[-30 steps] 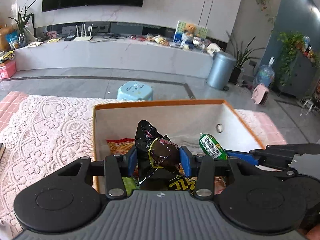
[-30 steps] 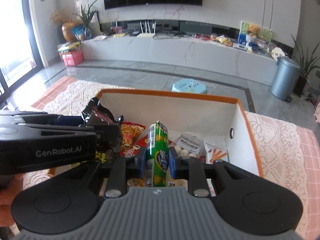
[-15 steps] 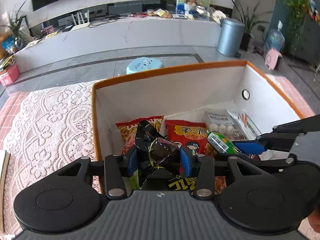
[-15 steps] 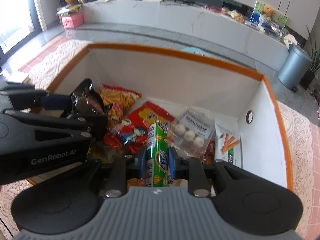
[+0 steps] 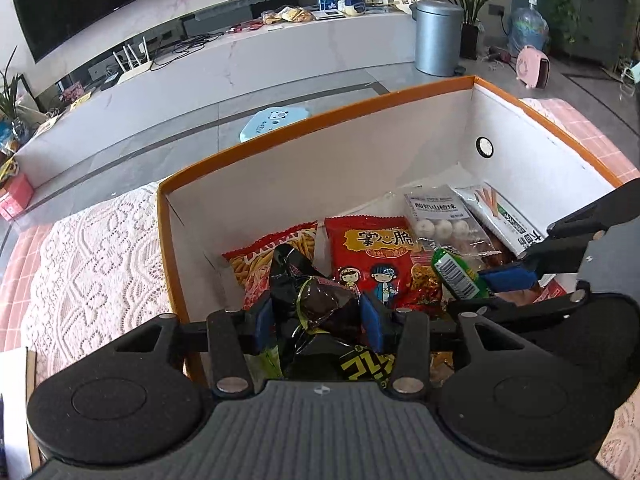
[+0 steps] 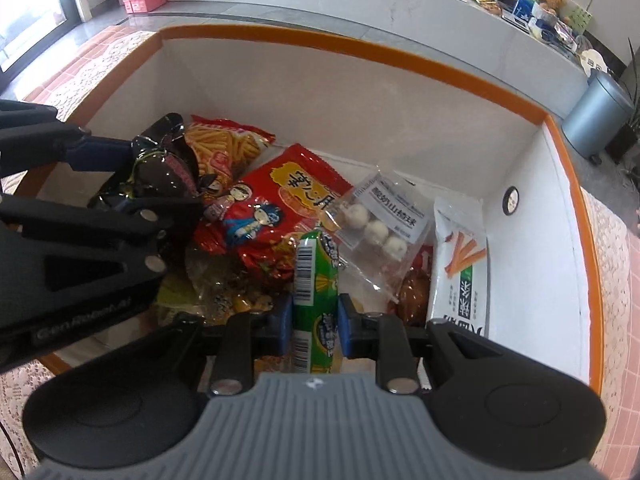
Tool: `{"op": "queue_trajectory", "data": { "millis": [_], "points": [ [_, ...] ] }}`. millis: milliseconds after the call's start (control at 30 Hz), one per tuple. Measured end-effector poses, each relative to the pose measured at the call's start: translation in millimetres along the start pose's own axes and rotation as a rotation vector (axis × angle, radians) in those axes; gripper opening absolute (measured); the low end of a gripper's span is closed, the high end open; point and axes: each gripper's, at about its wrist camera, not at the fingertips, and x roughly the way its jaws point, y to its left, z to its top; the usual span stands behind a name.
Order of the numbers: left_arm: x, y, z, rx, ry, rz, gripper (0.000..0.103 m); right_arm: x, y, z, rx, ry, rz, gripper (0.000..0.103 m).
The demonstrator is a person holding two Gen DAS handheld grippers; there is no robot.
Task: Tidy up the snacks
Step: 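Open both tools inside the box to drop the bag and can, then withdraw both open tools up and away from the box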
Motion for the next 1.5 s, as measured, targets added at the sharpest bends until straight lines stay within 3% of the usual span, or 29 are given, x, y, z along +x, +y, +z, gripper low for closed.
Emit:
{"op": "queue_trajectory", "data": {
  "millis": [133,200,333,400,500,633,867,967,1067,1133,1200,1500],
  "points": [
    [2.5,-2.6,2.1,-0.007,-0.01,0.017,0.052,-7.3,0.3,-2.2,0.0,-0.018,-0.006,0.024],
    [2.7,-4.4,2.5,-0.019,-0.021,0.016,0.052,-11.5,0.5,-2.7,-0.008,-0.027,-0.018,0.038],
    [0.7,-6.1,2.7,-0.043,-0.047,0.019,0.049,-19.5,-1.9,-5.0,-0.02,-0.037,-0.039,0.044],
    [-3.6,-6.5,4.4,-0.052,-0.073,-0.003,0.042,-23.1,-4.6,-6.3,-0.017,-0.043,-0.046,0.05],
    [-8.3,-7.3,7.9,-0.069,-0.096,-0.05,0.042,-26.0,-10.7,-8.7,-0.003,-0.047,-0.062,0.051],
    [-3.7,-14.8,9.2,-0.031,-0.065,-0.027,0.042,-26.6,-14.2,-11.5,0.013,-0.044,-0.069,0.052],
    [-8.0,-19.9,3.1,0.007,-0.044,-0.008,0.061,-31.3,-19.2,-12.4,0.036,-0.047,-0.071,0.058],
    [-21.7,-17.3,4.3,-0.01,-0.073,-0.016,0.068,-40.8,-20.4,-13.4,0.033,-0.055,-0.074,0.065],
    [-40.3,-13.5,8.1,-0.021,-0.103,-0.04,0.074,-54.8,-20.3,-13.3,0.029,-0.072,-0.078,0.066],
    [-54.0,-12.0,9.6,-0.027,-0.126,-0.037,0.075,-65.7,-22.6,-12.5,0.038,-0.085,-0.079,0.069],
    [-69.8,-9.2,11.6,-0.038,-0.148,-0.043,0.078,-78.3,-26.1,-12.9,0.059,-0.105,-0.071,0.079],
    [-133.3,-6.7,7.0,-0.093,-0.241,-0.045,0.084,-149.7,-33.7,-26.6,0.153,-0.228,-0.026,0.084]
  ]
}}
